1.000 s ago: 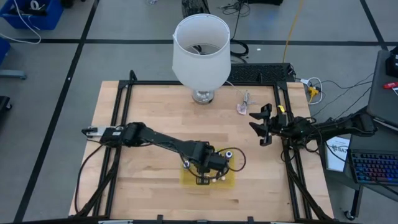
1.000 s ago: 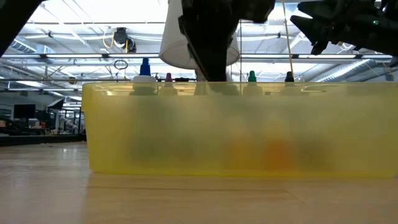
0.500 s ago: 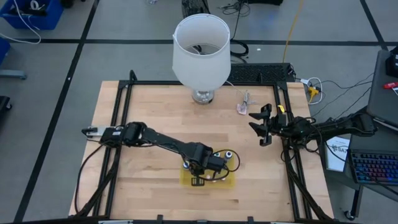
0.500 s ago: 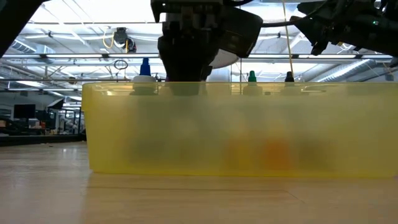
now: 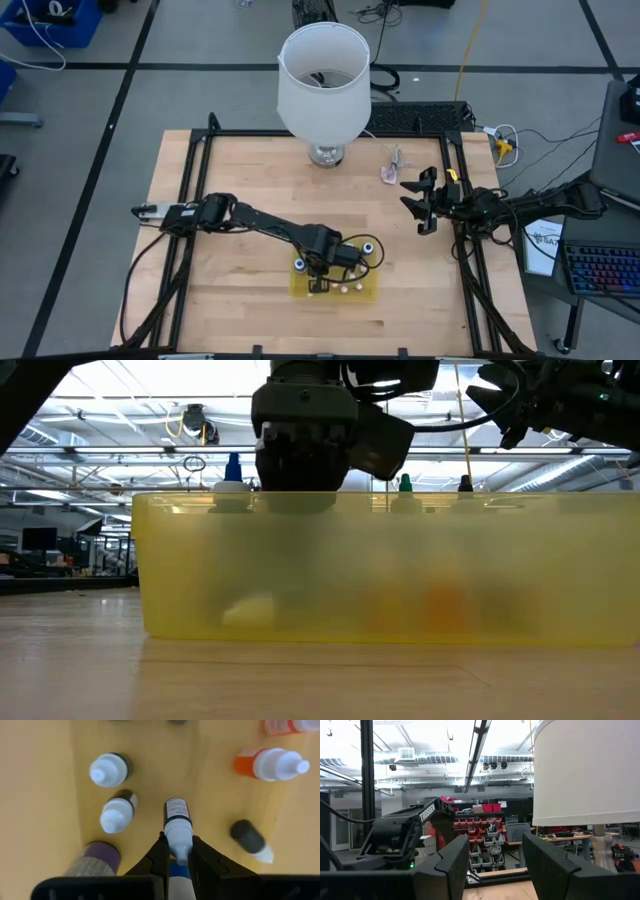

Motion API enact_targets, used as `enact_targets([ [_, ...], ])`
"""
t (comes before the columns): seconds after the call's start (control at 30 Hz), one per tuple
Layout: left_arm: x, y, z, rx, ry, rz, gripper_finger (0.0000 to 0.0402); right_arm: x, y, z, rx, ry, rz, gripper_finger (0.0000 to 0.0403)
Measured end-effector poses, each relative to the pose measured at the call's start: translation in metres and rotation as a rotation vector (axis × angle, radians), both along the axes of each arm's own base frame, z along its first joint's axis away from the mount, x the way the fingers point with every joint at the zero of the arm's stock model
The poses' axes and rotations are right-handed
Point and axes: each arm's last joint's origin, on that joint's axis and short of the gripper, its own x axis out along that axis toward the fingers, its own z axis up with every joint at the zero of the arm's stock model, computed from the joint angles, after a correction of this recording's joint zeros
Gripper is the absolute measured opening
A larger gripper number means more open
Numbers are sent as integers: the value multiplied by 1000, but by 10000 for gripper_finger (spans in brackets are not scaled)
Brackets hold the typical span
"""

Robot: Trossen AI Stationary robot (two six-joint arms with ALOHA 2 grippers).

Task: Pick & Place food coloring
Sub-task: Put the small violet food coloring bottle into the transparent bin, then return to Home Position

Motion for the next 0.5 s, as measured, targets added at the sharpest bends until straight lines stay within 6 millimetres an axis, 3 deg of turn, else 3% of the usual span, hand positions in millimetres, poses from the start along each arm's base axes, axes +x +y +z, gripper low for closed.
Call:
enact_targets([
  [0.5, 3, -2, 3, -41, -21, 2, 134, 0, 0, -1, 0, 8, 0, 173],
])
